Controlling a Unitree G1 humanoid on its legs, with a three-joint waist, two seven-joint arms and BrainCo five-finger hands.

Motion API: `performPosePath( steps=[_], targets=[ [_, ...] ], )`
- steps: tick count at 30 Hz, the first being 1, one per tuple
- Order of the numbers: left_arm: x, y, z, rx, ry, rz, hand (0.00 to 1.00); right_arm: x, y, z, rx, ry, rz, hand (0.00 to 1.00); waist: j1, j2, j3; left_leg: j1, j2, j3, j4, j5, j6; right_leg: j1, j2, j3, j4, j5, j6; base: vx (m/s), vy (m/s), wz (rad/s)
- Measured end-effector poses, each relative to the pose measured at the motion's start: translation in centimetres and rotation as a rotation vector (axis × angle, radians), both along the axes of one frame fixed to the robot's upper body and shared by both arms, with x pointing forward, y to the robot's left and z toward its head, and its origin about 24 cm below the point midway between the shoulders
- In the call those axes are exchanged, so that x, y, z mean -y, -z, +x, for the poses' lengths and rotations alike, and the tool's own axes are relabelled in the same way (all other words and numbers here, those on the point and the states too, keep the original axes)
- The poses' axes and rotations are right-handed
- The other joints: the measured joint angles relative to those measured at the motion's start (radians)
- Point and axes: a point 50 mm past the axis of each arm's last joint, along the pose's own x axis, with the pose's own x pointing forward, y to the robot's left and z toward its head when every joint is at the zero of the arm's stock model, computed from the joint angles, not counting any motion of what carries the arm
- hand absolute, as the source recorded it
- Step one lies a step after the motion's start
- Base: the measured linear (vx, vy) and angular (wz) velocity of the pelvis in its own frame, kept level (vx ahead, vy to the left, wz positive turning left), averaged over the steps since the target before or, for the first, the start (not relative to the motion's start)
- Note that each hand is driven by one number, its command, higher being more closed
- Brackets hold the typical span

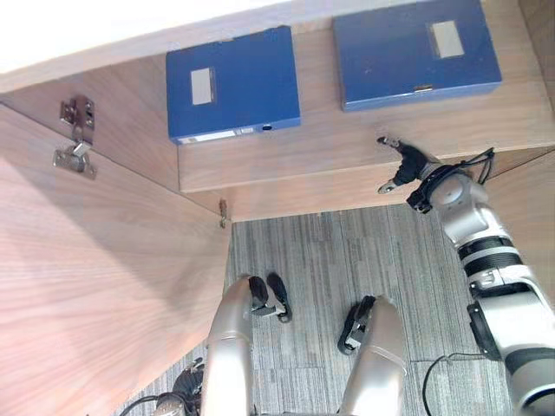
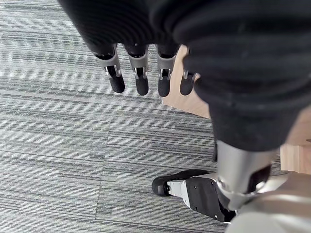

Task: Walk over to the cabinet, pick up the folder, carry it to the office cabinet, place the folder inside the office cabinet, then close the office cabinet door

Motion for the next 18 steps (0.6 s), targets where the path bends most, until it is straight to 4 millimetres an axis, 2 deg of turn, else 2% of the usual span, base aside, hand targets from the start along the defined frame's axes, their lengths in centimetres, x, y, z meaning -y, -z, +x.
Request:
performPosePath(
  steps=[4,8,9,10,11,12,13,14,16,17,18],
  targets=[
    [-0.1,0.1,-0.2,-0.014,-0.016,0.001,0.00,-0.4,1.5,-0.2,-0.048,-0.013,-0.018,0.00,0.000,-0.005,-0.019,0.014,0.000,0.002,-0.012,0.002,0.002,0.017,0.003,-0.004,-0.022,0.010,0.004,0.00,-0.011,-0.02],
    [-0.3,0.2,-0.4,-0.034,-0.027,0.014,0.00,-2.3,5.1,-0.7,-0.147,-0.054,-0.041,0.00,0.001,-0.024,-0.034,0.082,-0.002,0.013,-0.076,0.016,-0.008,0.084,0.016,-0.017,-0.093,0.037,0.002,0.01,-0.031,-0.09],
    [-0.4,0.3,-0.5,-0.041,-0.028,0.020,0.00,-3.1,6.9,-0.9,-0.217,-0.077,-0.059,0.00,0.001,-0.032,-0.039,0.109,-0.002,0.017,-0.107,0.028,-0.012,0.110,0.024,-0.025,-0.125,0.050,-0.002,0.03,-0.043,-0.12],
    [-0.6,0.3,-0.7,-0.050,-0.031,0.031,0.00,-4.3,11.5,-2.3,-0.386,-0.100,-0.059,0.00,0.007,-0.045,-0.047,0.158,-0.004,0.015,-0.166,0.049,-0.026,0.170,0.036,-0.050,-0.192,0.073,-0.007,0.04,-0.045,-0.09],
    [-0.7,0.3,-0.8,-0.054,-0.031,0.035,0.00,-4.9,13.5,-3.2,-0.454,-0.110,-0.051,0.00,0.012,-0.051,-0.051,0.179,-0.005,0.015,-0.193,0.061,-0.030,0.194,0.041,-0.062,-0.220,0.082,-0.010,0.07,-0.070,-0.03],
    [-0.8,0.3,-1.0,-0.061,-0.024,0.048,0.00,-6.5,17.4,-5.5,-0.584,-0.136,-0.024,0.00,0.019,-0.060,-0.056,0.219,-0.008,0.015,-0.246,0.082,-0.038,0.242,0.053,-0.081,-0.277,0.101,-0.014,0.08,-0.079,-0.01],
    [-0.8,0.4,-1.1,-0.068,-0.023,0.054,0.00,-8.1,20.4,-7.8,-0.684,-0.170,0.019,0.00,0.021,-0.062,-0.058,0.264,-0.009,0.014,-0.294,0.101,-0.045,0.294,0.066,-0.101,-0.332,0.119,-0.018,0.09,-0.084,-0.02],
    [-0.9,0.4,-1.2,-0.074,-0.021,0.058,0.00,-8.8,21.6,-8.9,-0.722,-0.180,0.054,0.00,0.021,-0.064,-0.059,0.289,-0.011,0.014,-0.321,0.111,-0.050,0.323,0.071,-0.112,-0.359,0.129,-0.018,0.07,-0.056,-0.05],
    [-1.0,0.7,-2.0,-0.114,-0.009,0.082,0.00,-10.6,24.9,-12.7,-0.835,-0.168,0.226,0.00,0.016,-0.073,-0.070,0.405,-0.018,0.020,-0.443,0.157,-0.071,0.445,0.100,-0.147,-0.490,0.177,-0.024,0.09,-0.076,-0.12],
    [-1.1,0.8,-2.4,-0.131,-0.007,0.086,0.00,-10.9,25.8,-13.8,-0.863,-0.150,0.282,0.00,0.015,-0.077,-0.085,0.431,-0.019,0.022,-0.481,0.171,-0.077,0.475,0.112,-0.158,-0.531,0.192,-0.027,0.15,-0.126,-0.17],
    [-1.3,1.1,-3.6,-0.174,-0.010,0.094,0.00,-11.7,27.5,-16.1,-0.918,-0.102,0.373,0.00,0.009,-0.090,-0.123,0.479,-0.019,0.026,-0.560,0.202,-0.091,0.528,0.138,-0.180,-0.622,0.227,-0.034,0.14,-0.117,-0.14]
  ],
)
